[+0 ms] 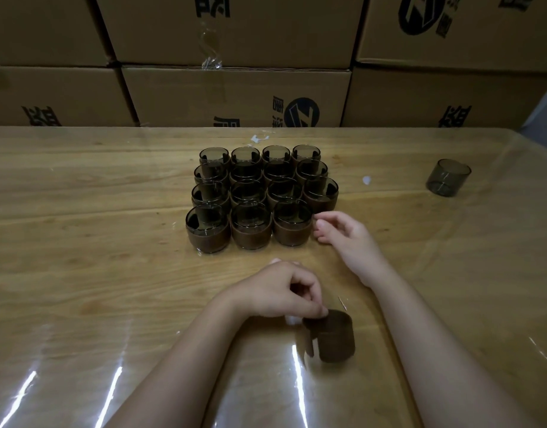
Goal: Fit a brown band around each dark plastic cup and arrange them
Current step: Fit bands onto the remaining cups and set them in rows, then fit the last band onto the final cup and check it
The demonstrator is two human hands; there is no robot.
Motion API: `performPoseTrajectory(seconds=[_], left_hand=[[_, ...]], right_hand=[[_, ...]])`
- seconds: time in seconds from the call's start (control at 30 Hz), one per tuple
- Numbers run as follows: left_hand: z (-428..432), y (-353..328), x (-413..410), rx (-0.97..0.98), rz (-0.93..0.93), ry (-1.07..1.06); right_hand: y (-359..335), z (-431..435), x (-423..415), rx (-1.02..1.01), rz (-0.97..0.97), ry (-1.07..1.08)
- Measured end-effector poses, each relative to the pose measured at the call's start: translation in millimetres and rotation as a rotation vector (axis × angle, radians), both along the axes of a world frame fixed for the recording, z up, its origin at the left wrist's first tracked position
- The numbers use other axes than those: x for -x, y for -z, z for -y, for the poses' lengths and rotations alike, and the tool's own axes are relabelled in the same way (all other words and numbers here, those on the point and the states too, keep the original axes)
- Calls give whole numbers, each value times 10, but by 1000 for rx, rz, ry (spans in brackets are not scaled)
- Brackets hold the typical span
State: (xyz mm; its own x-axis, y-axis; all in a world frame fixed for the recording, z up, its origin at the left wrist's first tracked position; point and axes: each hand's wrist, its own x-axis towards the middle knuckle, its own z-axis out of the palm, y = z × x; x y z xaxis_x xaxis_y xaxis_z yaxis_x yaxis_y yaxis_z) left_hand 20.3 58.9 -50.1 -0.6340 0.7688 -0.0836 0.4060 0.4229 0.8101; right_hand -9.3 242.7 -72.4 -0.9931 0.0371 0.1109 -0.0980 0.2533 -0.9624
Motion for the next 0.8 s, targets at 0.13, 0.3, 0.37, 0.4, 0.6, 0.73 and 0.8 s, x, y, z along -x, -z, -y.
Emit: performPoseTrajectory(seconds=[0.13,0.3,0.37,0.4,0.6,0.73,0.8], left_hand=[[21,-2,12,-112,149,-87],[26,59,0,-226,177,-273],[18,84,-5,-237,161,-309],[17,93,2,-239,144,-327],[30,143,68,-312,-18,-537],[-20,146,75,-334,-65,-538],[-26,154,84,-336,-64,-534]], right_hand=[[-51,11,-37,41,-15,21],[-132,-24,5,97,90,11],[-197,-186,69,181,186,11],[-228,-314,110,143,206,39],[-415,-1371,421,-516,47,464],[-405,-1868,571,-731,233,440],[-387,-1991,658,-800,294,414]])
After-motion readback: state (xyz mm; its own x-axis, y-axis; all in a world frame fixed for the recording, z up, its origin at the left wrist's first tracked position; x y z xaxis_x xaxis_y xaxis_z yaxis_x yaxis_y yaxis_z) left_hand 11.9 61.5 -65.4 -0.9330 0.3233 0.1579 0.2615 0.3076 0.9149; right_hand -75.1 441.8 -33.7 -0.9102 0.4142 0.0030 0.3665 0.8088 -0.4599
